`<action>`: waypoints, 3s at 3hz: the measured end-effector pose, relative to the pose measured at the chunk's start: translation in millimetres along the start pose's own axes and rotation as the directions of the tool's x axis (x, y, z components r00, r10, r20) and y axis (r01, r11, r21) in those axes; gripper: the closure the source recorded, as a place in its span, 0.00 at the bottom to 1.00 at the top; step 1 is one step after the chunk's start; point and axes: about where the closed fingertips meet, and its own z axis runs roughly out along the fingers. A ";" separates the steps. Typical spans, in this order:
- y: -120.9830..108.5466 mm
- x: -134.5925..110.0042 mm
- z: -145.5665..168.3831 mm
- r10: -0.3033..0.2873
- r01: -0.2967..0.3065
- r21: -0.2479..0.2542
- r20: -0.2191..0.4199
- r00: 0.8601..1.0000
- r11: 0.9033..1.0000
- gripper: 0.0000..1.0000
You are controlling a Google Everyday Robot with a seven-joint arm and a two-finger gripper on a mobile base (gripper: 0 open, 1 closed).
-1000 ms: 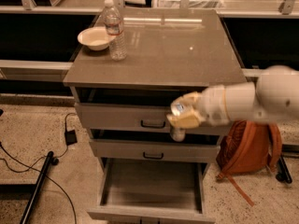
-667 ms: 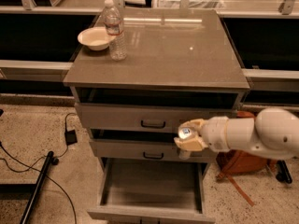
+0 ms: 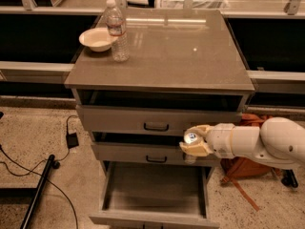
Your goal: Place redbull can into bottom drawer
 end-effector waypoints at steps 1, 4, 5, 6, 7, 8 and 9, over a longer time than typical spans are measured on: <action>-3.4 13.2 22.2 0.008 -0.009 0.023 0.047 0.999 1.000 1.00; 3.4 159.8 199.6 -0.088 0.086 0.024 0.123 0.989 0.996 1.00; 10.3 216.0 217.3 -0.019 0.025 -0.065 0.082 0.996 0.998 1.00; 11.1 216.1 218.6 -0.020 0.026 -0.067 0.082 0.996 0.997 1.00; 13.8 286.1 256.0 -0.014 0.014 -0.074 -0.006 1.000 0.997 0.99; 16.0 330.2 277.9 -0.035 0.031 -0.088 -0.044 0.998 0.996 0.77; 17.6 354.5 285.1 -0.069 0.068 -0.068 -0.014 0.998 0.995 0.53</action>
Offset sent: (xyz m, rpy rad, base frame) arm 0.0712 0.0887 -0.2709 0.1765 -0.2145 -0.1350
